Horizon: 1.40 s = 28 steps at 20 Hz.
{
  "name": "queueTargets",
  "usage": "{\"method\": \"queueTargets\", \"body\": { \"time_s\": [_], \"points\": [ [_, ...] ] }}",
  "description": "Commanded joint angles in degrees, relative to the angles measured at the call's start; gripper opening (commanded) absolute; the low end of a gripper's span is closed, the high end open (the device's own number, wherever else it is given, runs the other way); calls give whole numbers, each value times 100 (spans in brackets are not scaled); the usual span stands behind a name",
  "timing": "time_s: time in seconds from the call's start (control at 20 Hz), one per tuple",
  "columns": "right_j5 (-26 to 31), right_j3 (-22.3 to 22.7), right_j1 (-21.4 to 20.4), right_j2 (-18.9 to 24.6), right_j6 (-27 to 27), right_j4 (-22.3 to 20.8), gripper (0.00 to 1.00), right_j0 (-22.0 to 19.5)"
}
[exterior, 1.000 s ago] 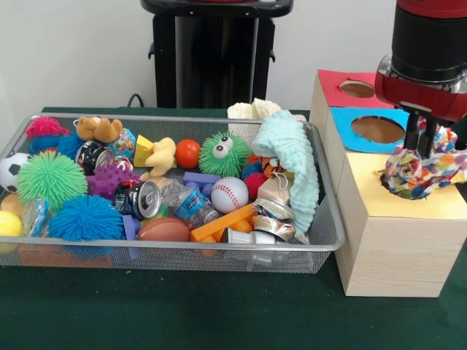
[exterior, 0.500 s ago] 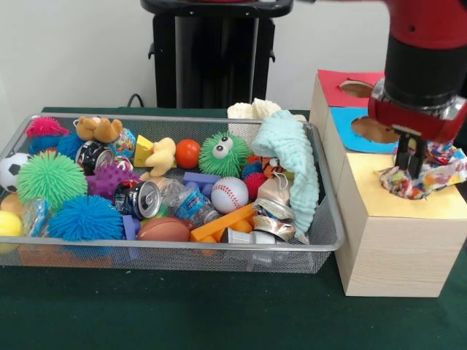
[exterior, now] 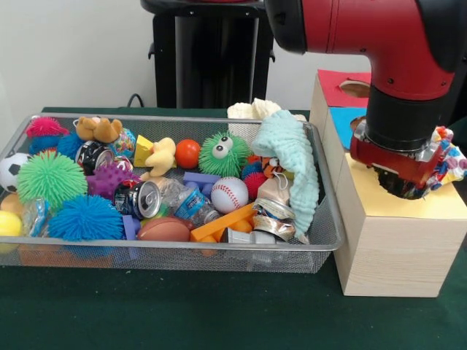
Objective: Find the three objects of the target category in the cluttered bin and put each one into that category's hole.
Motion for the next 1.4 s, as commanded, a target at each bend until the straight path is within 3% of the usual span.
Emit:
{"method": "queueTargets", "body": {
  "time_s": [0.05,0.45,0.5,1.15,1.4],
  "points": [
    [-342,763,295,297,431,-271,0,-203],
    [-319,821,109,267,325,-320,0,-212],
    [-345,821,108,261,304,-340,100,-209],
    [-218,703,121,250,489,-196,100,-276],
    [147,988,-390,223,445,-161,100,-256]
  ]
}}
